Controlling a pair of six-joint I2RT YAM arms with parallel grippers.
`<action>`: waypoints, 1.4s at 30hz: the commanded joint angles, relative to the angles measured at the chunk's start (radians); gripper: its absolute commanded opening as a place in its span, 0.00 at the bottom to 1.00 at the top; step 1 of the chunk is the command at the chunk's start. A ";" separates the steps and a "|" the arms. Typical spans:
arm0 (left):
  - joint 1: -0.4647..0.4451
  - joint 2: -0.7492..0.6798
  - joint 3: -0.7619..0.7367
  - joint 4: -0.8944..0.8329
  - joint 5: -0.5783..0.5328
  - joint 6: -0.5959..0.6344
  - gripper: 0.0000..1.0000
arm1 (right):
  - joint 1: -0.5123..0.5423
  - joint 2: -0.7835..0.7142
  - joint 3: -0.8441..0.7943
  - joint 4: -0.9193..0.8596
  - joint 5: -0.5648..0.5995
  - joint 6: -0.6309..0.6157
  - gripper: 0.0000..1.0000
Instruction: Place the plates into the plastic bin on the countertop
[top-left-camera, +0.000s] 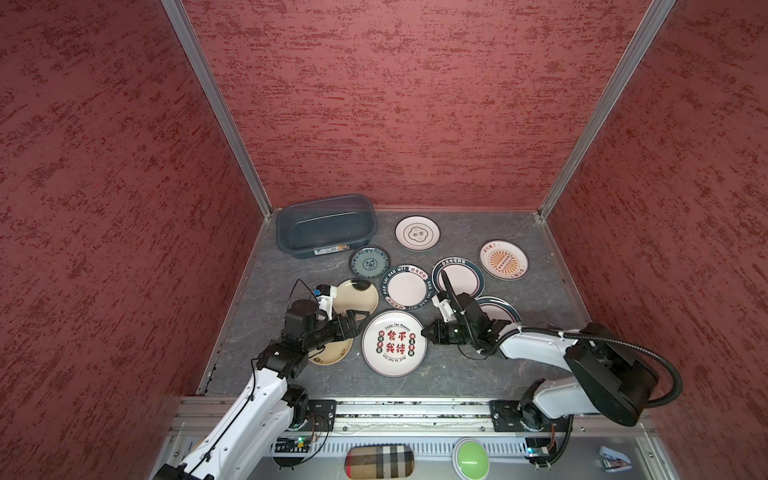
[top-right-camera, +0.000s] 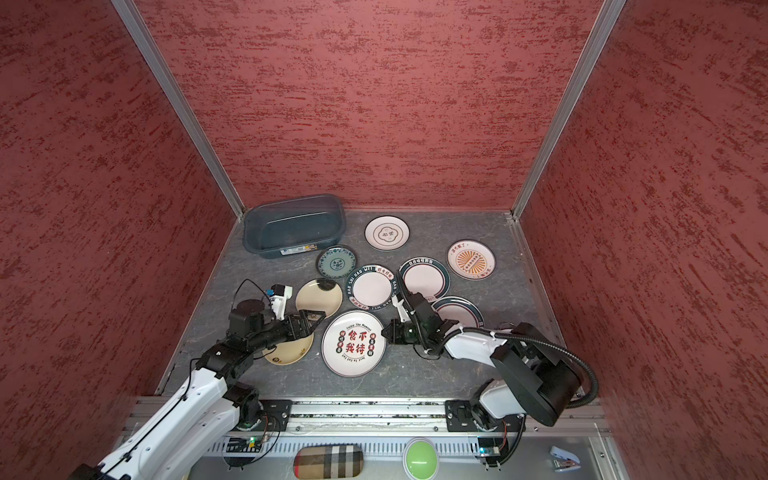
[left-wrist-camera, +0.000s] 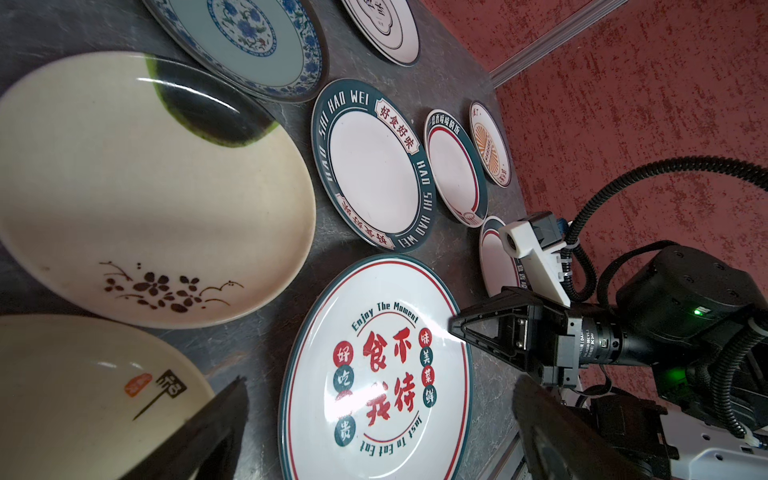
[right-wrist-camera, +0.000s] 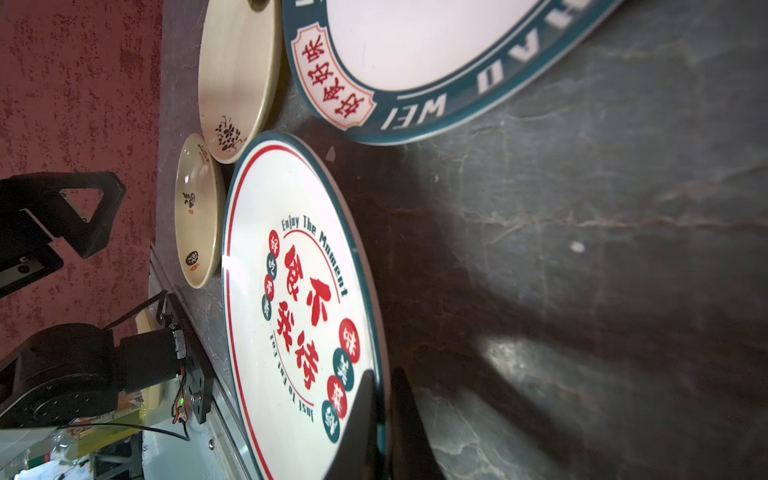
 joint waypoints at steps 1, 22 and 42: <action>-0.003 -0.006 -0.010 0.035 0.019 0.001 1.00 | 0.004 -0.029 -0.007 -0.056 0.100 -0.008 0.00; -0.052 0.055 0.030 0.153 0.052 0.015 0.99 | -0.036 -0.365 0.028 -0.075 0.284 0.030 0.00; -0.143 0.476 0.122 0.593 0.034 -0.019 0.99 | -0.182 -0.366 -0.013 0.146 0.116 0.137 0.00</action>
